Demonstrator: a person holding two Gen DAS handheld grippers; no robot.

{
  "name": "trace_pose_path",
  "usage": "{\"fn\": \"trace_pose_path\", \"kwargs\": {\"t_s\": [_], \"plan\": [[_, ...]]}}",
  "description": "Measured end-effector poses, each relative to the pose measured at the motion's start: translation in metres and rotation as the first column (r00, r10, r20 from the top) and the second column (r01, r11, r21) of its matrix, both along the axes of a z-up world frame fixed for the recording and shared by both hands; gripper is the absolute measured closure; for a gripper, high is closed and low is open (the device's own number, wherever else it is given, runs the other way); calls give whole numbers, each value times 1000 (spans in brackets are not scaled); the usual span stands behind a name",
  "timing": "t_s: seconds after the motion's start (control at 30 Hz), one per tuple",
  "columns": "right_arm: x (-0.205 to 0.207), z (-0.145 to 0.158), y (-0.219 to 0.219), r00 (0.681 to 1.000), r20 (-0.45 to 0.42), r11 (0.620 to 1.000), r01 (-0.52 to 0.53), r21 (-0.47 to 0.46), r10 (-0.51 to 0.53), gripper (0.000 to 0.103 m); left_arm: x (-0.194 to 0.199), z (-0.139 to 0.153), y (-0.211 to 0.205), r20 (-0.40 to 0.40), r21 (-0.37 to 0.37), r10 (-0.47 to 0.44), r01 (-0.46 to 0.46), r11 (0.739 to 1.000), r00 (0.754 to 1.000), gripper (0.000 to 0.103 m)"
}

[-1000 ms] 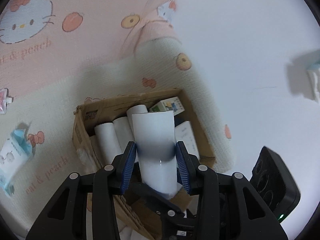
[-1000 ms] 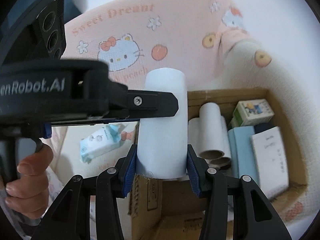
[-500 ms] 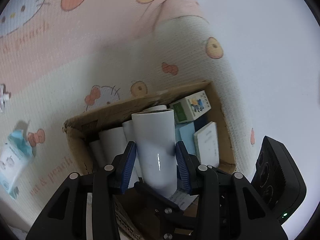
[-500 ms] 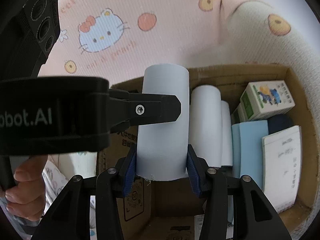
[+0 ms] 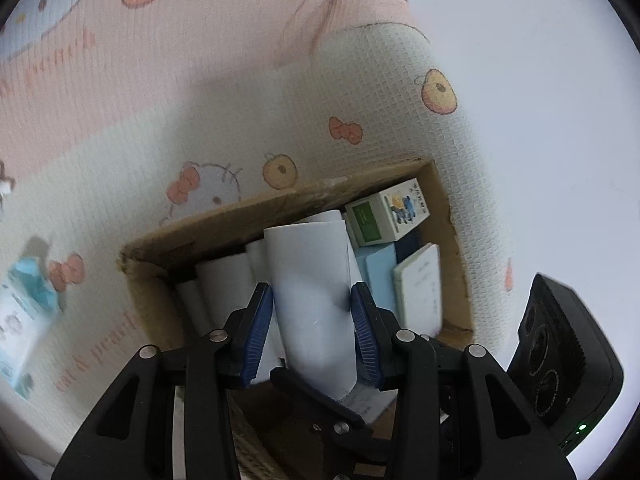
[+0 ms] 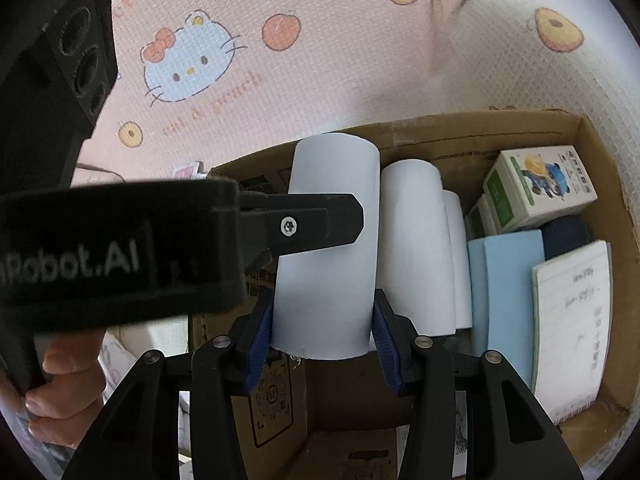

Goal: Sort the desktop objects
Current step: 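Lower the roll beside the other rolls in the box and open both grippers, then withdraw both open grippers up out of the box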

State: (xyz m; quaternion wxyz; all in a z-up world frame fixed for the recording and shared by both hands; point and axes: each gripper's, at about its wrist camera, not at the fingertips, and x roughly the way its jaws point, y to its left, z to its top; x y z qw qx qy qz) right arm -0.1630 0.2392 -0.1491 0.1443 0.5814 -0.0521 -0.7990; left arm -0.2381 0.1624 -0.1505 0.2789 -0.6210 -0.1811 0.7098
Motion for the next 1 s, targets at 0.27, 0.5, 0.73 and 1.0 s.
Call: {"fn": "trace_pose_path", "kwargs": {"t_s": [0.27, 0.5, 0.73, 1.0], "plan": [[16, 8, 13, 1000, -13, 1000, 4, 9, -4, 58, -2, -5, 10, 58, 45, -18, 15, 999, 998, 58], [31, 17, 13, 998, -48, 998, -53, -16, 52, 57, -7, -10, 1, 45, -53, 8, -6, 999, 999, 59], [45, 25, 9, 994, -86, 998, -60, 29, 62, 57, -7, -11, 4, 32, -83, -12, 15, 996, 999, 59], [46, 25, 1, 993, -106, 995, -48, 87, 58, 57, -4, -13, 20, -3, -246, -35, 33, 969, 999, 59]]}}
